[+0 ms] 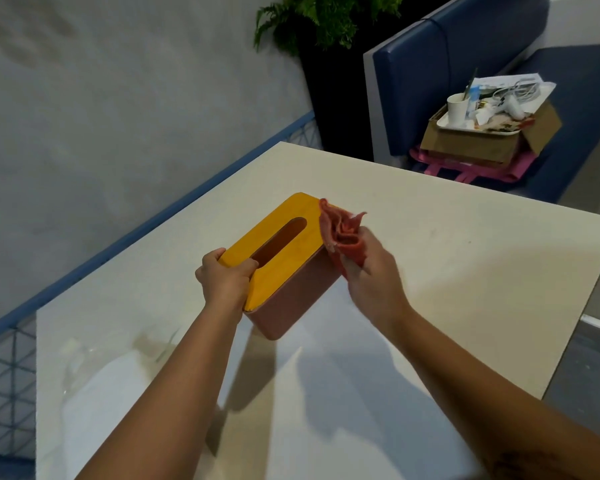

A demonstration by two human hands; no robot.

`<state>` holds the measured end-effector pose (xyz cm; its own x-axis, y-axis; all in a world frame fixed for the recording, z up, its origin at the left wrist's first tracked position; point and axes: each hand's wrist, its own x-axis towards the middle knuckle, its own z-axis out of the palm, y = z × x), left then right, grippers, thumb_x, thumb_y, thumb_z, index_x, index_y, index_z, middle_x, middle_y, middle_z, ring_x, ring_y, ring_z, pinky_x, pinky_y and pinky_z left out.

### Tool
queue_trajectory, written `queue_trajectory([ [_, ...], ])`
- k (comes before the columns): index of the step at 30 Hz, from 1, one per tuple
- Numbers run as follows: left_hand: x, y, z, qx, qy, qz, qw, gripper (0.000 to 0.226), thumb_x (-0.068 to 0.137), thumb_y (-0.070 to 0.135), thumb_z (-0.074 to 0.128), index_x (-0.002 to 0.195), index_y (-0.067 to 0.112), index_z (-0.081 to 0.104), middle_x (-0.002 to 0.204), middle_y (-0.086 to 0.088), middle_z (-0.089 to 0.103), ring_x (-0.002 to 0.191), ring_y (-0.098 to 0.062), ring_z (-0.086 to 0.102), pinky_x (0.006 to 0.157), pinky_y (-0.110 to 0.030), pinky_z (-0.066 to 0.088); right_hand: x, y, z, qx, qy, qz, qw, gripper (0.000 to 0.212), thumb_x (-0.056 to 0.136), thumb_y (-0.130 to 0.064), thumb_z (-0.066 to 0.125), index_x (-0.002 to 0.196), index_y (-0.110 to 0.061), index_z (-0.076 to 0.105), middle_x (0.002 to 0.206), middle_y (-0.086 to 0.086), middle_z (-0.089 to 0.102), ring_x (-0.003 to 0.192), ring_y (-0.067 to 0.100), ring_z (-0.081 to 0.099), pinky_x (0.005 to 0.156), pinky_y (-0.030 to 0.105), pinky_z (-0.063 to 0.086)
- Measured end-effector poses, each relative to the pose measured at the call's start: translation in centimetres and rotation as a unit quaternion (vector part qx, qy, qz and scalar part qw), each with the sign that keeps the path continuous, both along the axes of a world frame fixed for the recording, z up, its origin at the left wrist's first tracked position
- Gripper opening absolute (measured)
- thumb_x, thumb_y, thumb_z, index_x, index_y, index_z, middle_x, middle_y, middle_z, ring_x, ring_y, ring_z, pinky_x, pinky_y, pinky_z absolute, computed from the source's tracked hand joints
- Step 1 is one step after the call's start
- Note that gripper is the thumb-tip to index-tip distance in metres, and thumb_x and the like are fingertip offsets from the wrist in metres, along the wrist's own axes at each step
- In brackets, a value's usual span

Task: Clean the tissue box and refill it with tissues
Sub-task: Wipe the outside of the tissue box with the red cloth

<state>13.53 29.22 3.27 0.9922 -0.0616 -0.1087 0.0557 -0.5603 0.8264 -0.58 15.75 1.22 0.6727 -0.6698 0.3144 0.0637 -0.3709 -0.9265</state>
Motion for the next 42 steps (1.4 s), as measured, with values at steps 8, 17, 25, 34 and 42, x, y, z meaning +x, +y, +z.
queue_trajectory([
  [8, 0.0, -0.1, -0.1, 0.014, -0.007, 0.005, 1.000, 0.063, 0.084, 0.027, 0.067, 0.138, 0.020, 0.034, 0.137, -0.013, 0.040, 0.114, -0.035, 0.051, 0.088, -0.047, 0.047, -0.8, 3.5, -0.7, 0.267, -0.067, 0.114, 0.955, 0.036, 0.090, 0.003, 0.052, 0.088, -0.032, 0.061, 0.088, -0.005, 0.066, 0.086, 0.017, 0.063, 0.082, 0.037, 0.051],
  [17, 0.1, 0.0, -0.3, 0.022, -0.014, 0.003, 1.000, 0.060, 0.086, 0.028, 0.065, 0.138, 0.019, 0.035, 0.138, -0.014, 0.040, 0.113, -0.036, 0.052, 0.086, -0.045, 0.047, -0.5, -1.2, 1.8, 0.296, -0.109, -0.030, 0.949, 0.032, 0.093, -0.001, 0.046, 0.117, -0.021, 0.053, 0.103, -0.004, 0.060, 0.098, 0.017, 0.058, 0.085, 0.025, 0.047],
  [25, 0.3, 0.0, -0.4, 0.022, -0.016, 0.003, 1.000, 0.061, 0.085, 0.027, 0.066, 0.137, 0.019, 0.036, 0.136, -0.014, 0.042, 0.113, -0.036, 0.052, 0.088, -0.048, 0.048, 0.1, 3.0, -0.6, 0.214, -0.117, 0.046, 0.969, 0.035, 0.091, -0.001, 0.054, 0.107, -0.033, 0.055, 0.099, -0.011, 0.062, 0.090, 0.002, 0.059, 0.080, 0.015, 0.046],
  [34, 0.6, 0.0, -0.5, 0.003, -0.008, 0.011, 1.000, 0.059, 0.081, 0.019, 0.069, 0.133, 0.019, 0.041, 0.134, -0.014, 0.045, 0.108, -0.034, 0.056, 0.087, -0.042, 0.051, -1.1, 8.2, -0.3, 0.210, -0.090, 0.161, 0.960, 0.028, 0.093, -0.018, 0.057, 0.100, -0.046, 0.059, 0.103, -0.012, 0.069, 0.100, 0.007, 0.064, 0.090, 0.029, 0.053],
  [42, 0.5, 0.2, -0.1, 0.005, 0.013, -0.005, 1.000, 0.066, 0.078, 0.026, 0.074, 0.134, 0.016, 0.041, 0.137, -0.016, 0.042, 0.113, -0.035, 0.053, 0.093, -0.045, 0.049, -1.4, 10.9, 0.4, 0.328, -0.028, 0.196, 0.924, 0.036, 0.091, -0.003, 0.053, 0.092, -0.038, 0.059, 0.091, -0.015, 0.065, 0.087, 0.004, 0.061, 0.075, 0.010, 0.047],
])
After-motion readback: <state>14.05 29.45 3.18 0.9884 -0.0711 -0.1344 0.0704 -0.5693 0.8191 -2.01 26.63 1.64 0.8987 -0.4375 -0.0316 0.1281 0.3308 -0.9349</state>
